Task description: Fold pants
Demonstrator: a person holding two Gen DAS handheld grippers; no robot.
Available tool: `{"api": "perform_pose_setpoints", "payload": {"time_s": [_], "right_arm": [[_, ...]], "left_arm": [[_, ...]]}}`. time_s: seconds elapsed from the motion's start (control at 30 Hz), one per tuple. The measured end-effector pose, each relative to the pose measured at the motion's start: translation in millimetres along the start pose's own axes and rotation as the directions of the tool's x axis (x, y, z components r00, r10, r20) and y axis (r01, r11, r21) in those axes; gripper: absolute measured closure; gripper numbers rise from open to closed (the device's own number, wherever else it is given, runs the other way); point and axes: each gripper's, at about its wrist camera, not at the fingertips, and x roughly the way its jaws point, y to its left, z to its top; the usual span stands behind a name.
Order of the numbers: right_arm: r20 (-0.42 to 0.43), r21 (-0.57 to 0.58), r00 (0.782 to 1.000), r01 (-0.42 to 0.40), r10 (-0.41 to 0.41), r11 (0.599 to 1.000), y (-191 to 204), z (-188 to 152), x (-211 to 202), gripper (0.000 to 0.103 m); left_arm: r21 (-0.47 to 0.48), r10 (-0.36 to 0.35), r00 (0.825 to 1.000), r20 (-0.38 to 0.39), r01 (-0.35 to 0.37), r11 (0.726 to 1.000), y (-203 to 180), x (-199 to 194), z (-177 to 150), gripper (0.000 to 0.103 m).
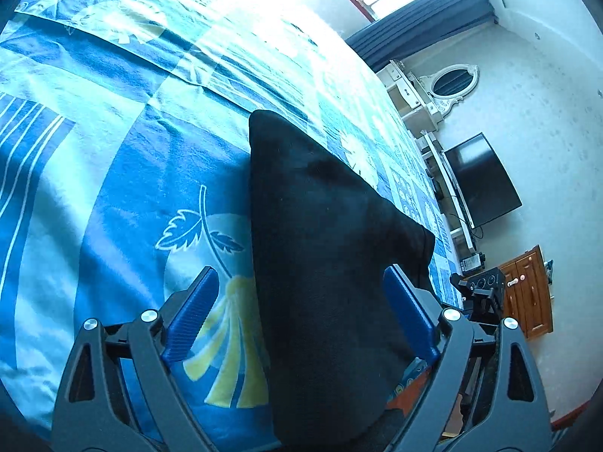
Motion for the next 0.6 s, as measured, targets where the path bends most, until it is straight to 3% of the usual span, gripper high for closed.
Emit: {"api": "perform_pose_setpoints", "payload": {"time_s": [0.17,0.27,0.4,0.47,0.5,0.53,0.6], "right_arm": [[0.004,0.027,1.0,-0.01,0.01,1.0,-10,26,23,0.025],[-0.014,0.069,0.998,-0.065,0.066,0.995,-16,33,35,0.024],[-0.039,0.042,0.998,-0.046,0.048,0.998,-12,35,45,0.021],[-0.066,0.009,0.997,-0.028,0.028,1.0,-8,35,50,0.026],[-0.074,-0.009,0.997,-0.002,0.002,1.0,-6,34,51,0.032],[-0.091,-0.016,0.996,0.016,-0.017,1.0,-6,33,55,0.051],[-0.097,-0.001,0.995,0.011,-0.011,1.0,-9,32,58,0.058]], "left_arm": [[-0.002,0.013,0.999,-0.038,-0.013,1.0,-3,36,26,0.014],[0.01,0.032,0.997,-0.066,-0.032,0.999,-6,53,34,0.014],[0.012,0.023,0.992,-0.124,-0.022,1.0,-5,70,42,0.013],[0.021,0.017,0.99,-0.141,-0.014,1.0,-4,72,46,0.014],[0.029,0.032,0.989,-0.144,-0.028,0.999,-3,73,48,0.019],[0.047,0.064,0.988,-0.142,-0.058,0.997,-3,74,49,0.035],[0.084,0.086,0.985,-0.149,-0.074,0.994,-6,76,49,0.048]]}}
